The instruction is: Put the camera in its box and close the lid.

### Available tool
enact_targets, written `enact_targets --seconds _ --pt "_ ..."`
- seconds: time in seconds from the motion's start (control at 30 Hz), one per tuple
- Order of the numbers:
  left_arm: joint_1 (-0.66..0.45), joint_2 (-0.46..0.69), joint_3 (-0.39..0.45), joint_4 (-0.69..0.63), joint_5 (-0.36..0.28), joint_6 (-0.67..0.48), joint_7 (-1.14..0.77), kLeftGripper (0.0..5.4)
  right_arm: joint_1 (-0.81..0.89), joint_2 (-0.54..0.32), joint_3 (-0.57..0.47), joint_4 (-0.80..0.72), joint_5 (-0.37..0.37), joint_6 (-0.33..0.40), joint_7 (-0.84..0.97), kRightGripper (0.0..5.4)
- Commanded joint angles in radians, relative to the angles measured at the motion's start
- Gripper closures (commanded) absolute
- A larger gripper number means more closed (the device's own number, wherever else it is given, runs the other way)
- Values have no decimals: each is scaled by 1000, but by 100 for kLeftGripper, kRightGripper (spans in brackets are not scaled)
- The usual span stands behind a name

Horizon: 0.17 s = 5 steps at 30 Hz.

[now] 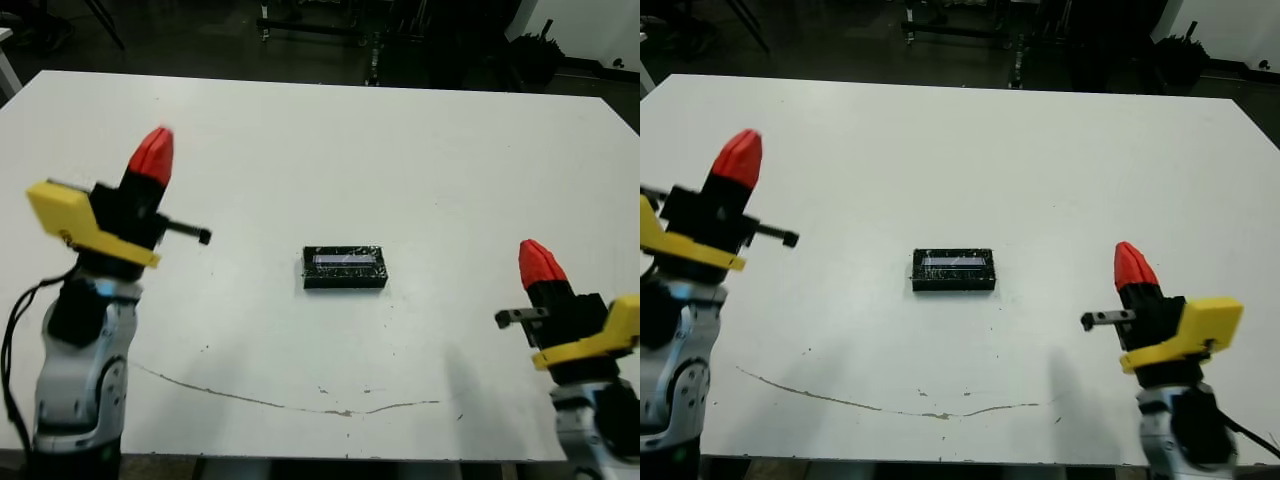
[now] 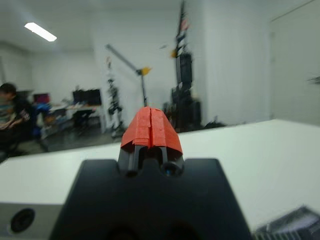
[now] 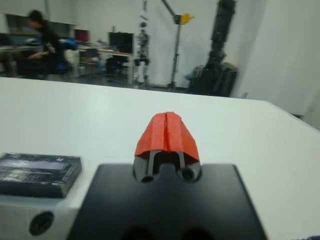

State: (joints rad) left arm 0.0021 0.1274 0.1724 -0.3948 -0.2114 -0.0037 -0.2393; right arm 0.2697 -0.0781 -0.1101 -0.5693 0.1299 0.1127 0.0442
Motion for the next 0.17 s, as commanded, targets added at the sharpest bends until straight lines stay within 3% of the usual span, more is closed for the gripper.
enact_targets --seconds 0.03,0.17 --pt "31 -36 -27 67 43 -106 25 538 -24 20 20 30 -59 -24 -41 540" --pt "31 -59 -46 102 62 -144 53 538 -44 34 32 40 -69 -17 -50 540"
